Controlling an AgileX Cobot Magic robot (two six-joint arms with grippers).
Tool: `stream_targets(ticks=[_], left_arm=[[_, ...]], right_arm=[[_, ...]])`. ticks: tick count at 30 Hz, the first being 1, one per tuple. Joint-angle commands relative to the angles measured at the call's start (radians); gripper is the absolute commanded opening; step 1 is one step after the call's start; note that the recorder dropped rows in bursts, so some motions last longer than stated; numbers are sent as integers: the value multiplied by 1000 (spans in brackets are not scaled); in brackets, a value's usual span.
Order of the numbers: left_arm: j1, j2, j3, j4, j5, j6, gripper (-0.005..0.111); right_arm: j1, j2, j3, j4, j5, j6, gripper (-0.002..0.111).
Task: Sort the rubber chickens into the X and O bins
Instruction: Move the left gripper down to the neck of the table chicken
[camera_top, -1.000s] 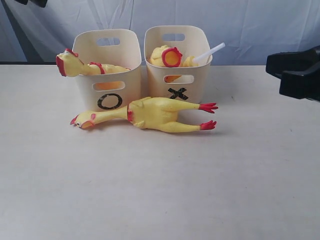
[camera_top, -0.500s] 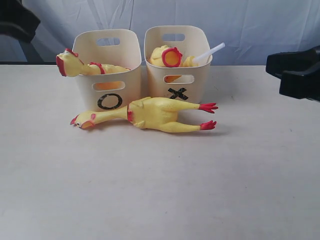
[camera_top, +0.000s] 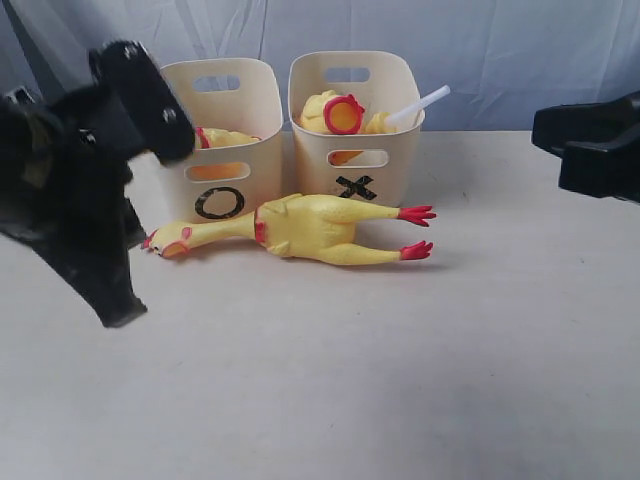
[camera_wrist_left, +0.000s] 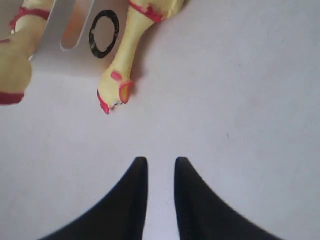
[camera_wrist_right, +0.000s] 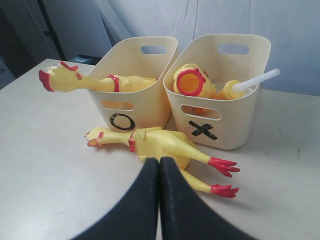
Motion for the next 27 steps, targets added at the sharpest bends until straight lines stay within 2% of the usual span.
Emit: stream_targets(ticks=[1, 5, 9, 14, 17, 23, 27], left_arm=[[-100, 13, 124, 225, -137, -109, 20], [-143, 81, 205, 420, -226, -216, 20], [-146, 182, 246, 637, -295, -364, 20], [-146, 299, 258, 900, -293, -573, 20], [-143, 360, 258, 988, -291, -602, 22], [-69, 423, 258, 1035, -353, -609, 47], [9, 427, 258, 1086, -439, -683, 50]], right_arm=[[-2, -7, 5, -6, -6, -3, -1], [-2, -7, 5, -6, -6, -3, -1], [-2, -7, 5, -6, -6, -3, -1], [-2, -7, 5, -6, -6, -3, -1], [-2, -7, 5, -6, -6, -3, -1], [-2, -7, 5, -6, -6, -3, -1], [-2, -7, 5, -6, -6, -3, -1]])
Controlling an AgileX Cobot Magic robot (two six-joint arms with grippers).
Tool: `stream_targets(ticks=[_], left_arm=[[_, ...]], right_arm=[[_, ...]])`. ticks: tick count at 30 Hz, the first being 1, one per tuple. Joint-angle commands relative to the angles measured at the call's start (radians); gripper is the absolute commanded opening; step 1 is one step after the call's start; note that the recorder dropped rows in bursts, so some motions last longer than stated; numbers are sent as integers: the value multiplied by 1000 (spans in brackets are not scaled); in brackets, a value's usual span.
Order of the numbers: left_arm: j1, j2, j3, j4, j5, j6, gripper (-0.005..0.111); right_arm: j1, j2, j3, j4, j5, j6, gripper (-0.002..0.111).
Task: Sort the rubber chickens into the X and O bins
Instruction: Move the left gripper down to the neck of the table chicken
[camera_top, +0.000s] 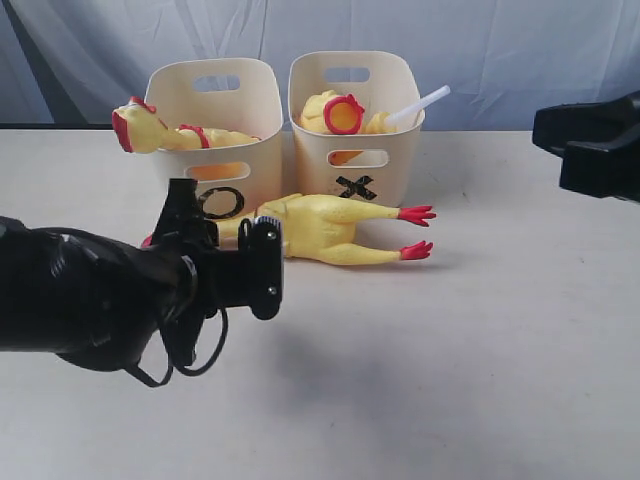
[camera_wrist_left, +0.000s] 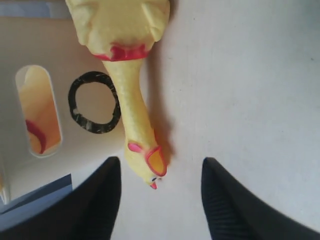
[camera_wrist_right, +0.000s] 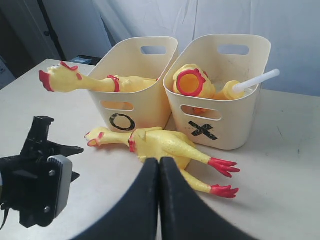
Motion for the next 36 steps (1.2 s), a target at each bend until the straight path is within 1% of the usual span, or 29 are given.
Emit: stream_targets(ticks=[1, 7, 9, 12, 15, 17, 25, 30, 36], left_arm=[[80, 3, 5, 72, -92, -66, 50], [211, 4, 5, 210, -310, -66, 50], [249, 10, 3, 240, -324, -66, 49], [304, 21, -11, 245, -334, -66, 49], [346, 33, -23, 267, -392, -66, 49], [351, 41, -23, 311, -426, -66, 49], [351, 102, -44, 311, -419, -57, 49], [351, 137, -70, 311, -419, -91, 43], [351, 159, -95, 311, -404, -145, 43]], right_arm=[[-2, -5, 5, -6, -6, -3, -1], [-2, -5, 5, -3, -6, -3, -1], [-2, -5, 5, -3, -6, -3, -1], [-2, -5, 5, -3, -6, -3, -1], [-2, -5, 5, -3, -6, -3, -1], [-2, -5, 5, -3, -6, -3, -1], [-2, -5, 5, 0, -6, -3, -1], [-2, -5, 5, 0, -6, -3, -1], [-2, -5, 5, 0, -6, -3, -1]])
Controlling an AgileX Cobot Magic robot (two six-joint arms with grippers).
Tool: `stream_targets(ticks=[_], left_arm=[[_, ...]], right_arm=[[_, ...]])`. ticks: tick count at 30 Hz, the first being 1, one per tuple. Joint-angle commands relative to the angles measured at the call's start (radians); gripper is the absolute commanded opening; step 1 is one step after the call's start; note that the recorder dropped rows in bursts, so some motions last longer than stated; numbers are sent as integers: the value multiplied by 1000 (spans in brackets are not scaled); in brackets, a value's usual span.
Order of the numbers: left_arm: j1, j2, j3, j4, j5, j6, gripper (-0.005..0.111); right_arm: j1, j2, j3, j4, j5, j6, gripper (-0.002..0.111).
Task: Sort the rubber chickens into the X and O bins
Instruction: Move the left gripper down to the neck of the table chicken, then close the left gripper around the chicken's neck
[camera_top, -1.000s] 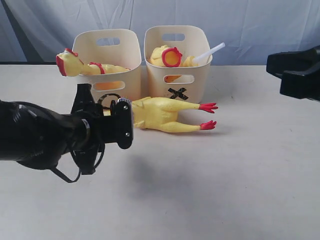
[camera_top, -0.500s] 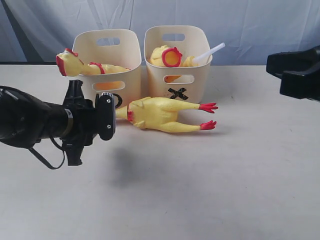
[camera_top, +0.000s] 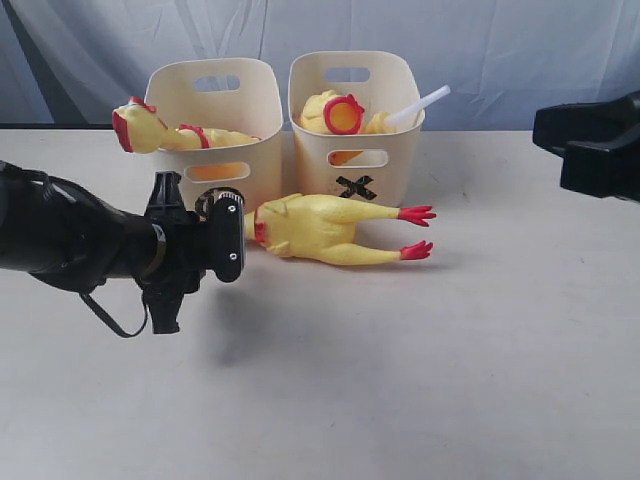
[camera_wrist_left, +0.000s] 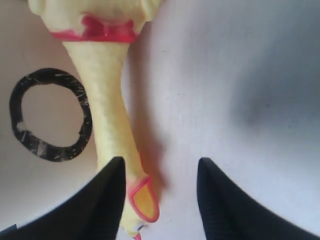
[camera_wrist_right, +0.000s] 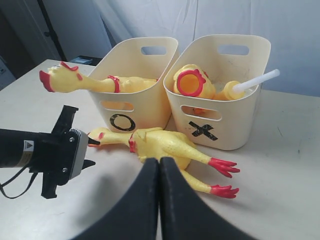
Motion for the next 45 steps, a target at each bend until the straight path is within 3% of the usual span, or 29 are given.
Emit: stream_targets(ticks=[1, 11, 45], left_arm=[[4, 12, -24, -4, 9, -38, 43], [1, 71, -70, -4, 36, -110, 43], [-20, 177, -181, -4, 98, -114, 43]], right_arm=[[-2, -4, 5, 0, -6, -3, -1], [-2, -4, 5, -1, -7, -3, -1], [-2, -4, 5, 1, -6, -3, -1]])
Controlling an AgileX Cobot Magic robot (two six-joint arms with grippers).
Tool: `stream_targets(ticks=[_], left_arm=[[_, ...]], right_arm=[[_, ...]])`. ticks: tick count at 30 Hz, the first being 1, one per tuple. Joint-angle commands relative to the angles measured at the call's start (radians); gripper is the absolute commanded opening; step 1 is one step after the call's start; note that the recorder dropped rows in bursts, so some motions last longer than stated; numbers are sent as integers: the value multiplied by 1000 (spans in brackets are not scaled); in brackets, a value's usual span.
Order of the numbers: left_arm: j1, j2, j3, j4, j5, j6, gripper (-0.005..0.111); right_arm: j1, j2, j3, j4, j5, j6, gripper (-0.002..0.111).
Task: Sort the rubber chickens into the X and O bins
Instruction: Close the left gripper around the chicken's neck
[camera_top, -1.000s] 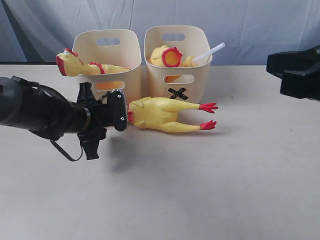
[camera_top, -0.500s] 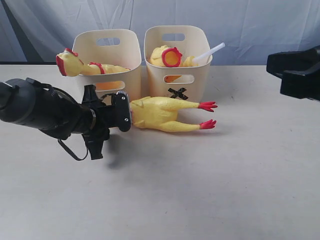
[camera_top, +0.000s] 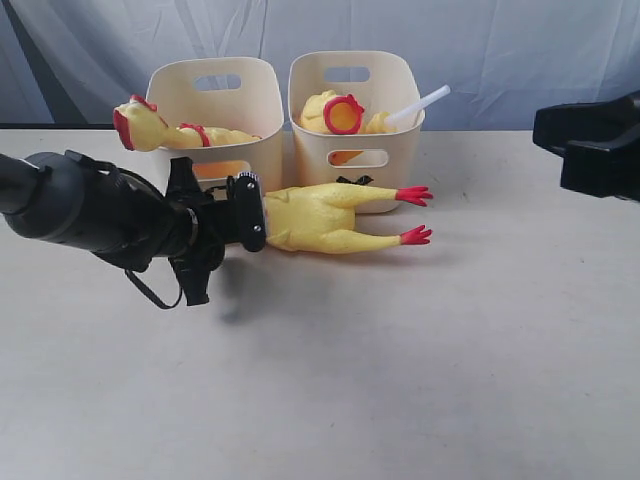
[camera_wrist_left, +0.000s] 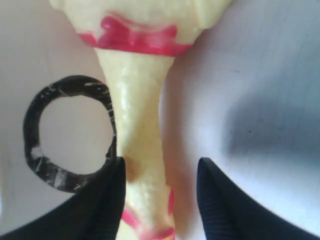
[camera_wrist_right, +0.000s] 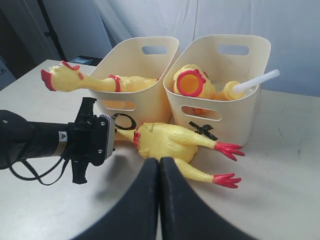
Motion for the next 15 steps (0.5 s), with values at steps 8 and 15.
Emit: stream_targets(ticks=[8, 15], left_arm=[[-9, 33, -11, -4, 8, -9, 43], [-9, 61, -11, -4, -6, -9, 43]], right_arm=[[-2, -4, 5, 1, -6, -3, -1], [-2, -4, 5, 1, -6, -3, -1]])
